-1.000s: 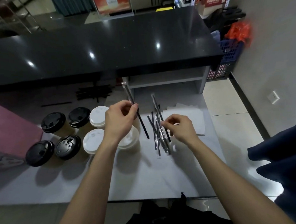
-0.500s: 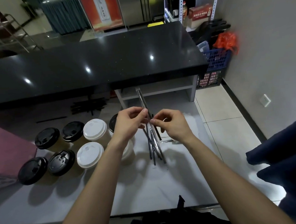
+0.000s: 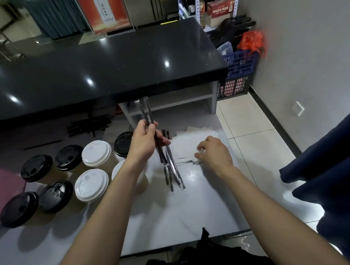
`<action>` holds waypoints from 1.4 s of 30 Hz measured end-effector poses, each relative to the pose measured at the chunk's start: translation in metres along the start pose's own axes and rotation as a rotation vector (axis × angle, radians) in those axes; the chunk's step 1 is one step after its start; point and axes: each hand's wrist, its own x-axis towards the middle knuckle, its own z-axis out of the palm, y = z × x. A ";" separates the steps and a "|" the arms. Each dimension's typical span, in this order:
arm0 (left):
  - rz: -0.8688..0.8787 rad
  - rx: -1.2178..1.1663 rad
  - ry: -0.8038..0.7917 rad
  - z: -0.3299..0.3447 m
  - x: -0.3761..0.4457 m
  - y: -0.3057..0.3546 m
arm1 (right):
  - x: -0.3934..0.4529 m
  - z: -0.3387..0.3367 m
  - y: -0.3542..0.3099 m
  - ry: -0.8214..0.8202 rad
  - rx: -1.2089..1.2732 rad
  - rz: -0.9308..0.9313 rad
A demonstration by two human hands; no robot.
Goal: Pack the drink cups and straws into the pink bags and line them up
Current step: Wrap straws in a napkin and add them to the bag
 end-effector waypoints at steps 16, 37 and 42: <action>0.263 0.528 -0.191 0.020 -0.004 0.013 | 0.008 -0.062 -0.008 0.179 0.715 -0.076; 0.306 0.399 0.101 -0.020 0.000 0.029 | 0.014 0.013 0.005 0.082 -0.056 -0.164; 0.349 0.372 -0.025 -0.022 -0.004 0.046 | 0.018 -0.008 0.001 0.239 0.399 -0.012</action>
